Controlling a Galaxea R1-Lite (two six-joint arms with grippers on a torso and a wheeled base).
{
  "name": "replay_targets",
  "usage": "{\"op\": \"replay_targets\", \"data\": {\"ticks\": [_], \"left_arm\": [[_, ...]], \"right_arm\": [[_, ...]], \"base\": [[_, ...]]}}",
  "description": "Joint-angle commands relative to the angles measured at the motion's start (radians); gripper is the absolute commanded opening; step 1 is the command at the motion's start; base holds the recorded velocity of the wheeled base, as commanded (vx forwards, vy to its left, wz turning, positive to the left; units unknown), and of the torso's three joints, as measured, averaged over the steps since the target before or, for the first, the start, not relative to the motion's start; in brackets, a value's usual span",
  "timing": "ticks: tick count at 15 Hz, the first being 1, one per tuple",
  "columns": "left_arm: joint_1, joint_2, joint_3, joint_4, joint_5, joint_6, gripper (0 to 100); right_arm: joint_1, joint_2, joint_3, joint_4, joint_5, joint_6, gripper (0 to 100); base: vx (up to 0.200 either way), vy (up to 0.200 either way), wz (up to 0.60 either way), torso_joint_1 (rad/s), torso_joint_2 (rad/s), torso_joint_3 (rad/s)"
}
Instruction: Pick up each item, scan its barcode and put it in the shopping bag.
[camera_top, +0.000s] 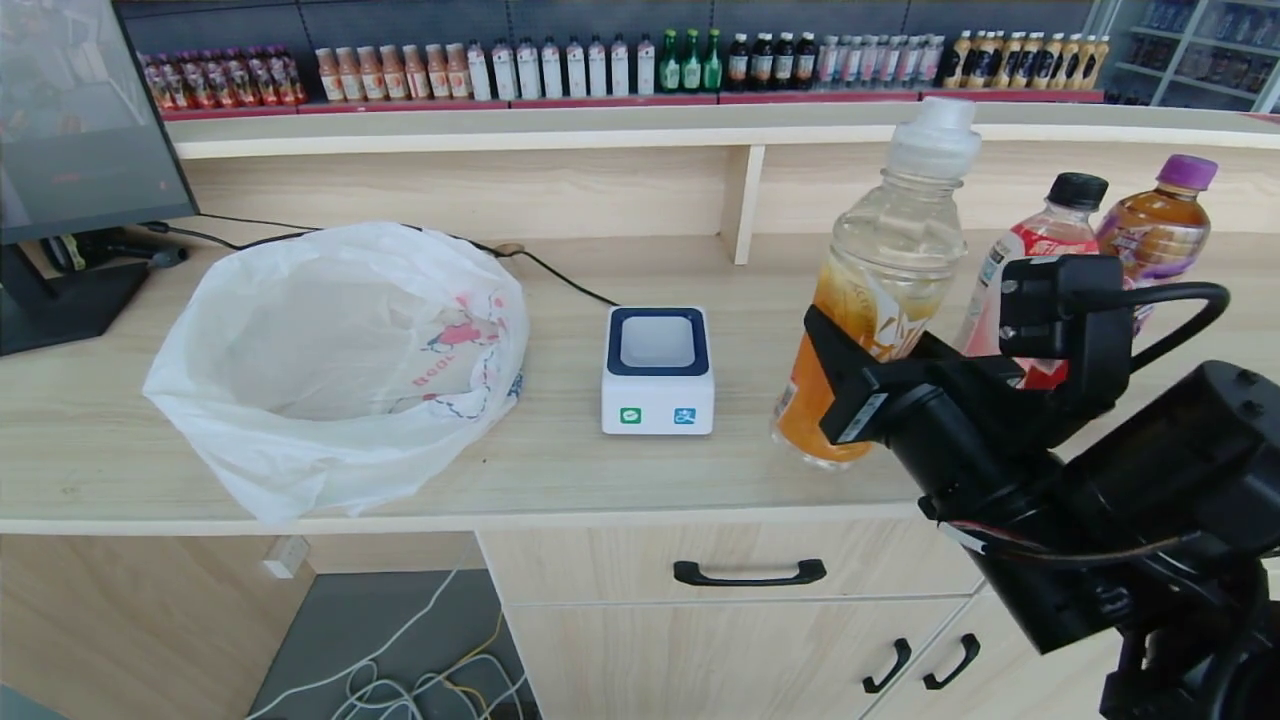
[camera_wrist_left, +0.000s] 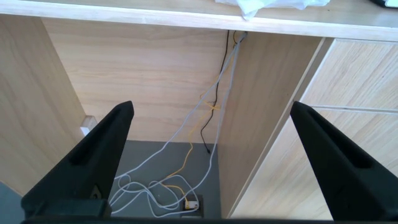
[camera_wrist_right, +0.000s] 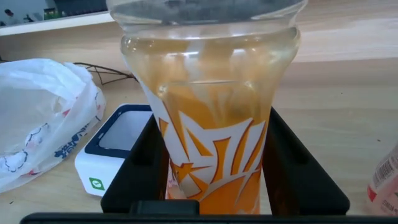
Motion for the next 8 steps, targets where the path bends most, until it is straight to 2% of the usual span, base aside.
{"op": "replay_targets", "data": {"ticks": [1,8], "left_arm": [[0.000,0.000,0.000,0.000,0.000,0.000,100],[0.000,0.000,0.000,0.000,0.000,0.000,100]], "right_arm": [[0.018,-0.053,0.040,0.000,0.001,0.000,0],[0.020,-0.210,0.212,0.000,0.062,0.000,0]], "base": [[0.000,0.000,0.00,0.000,0.00,0.000],[0.000,0.000,0.00,0.000,0.00,0.000]]}}
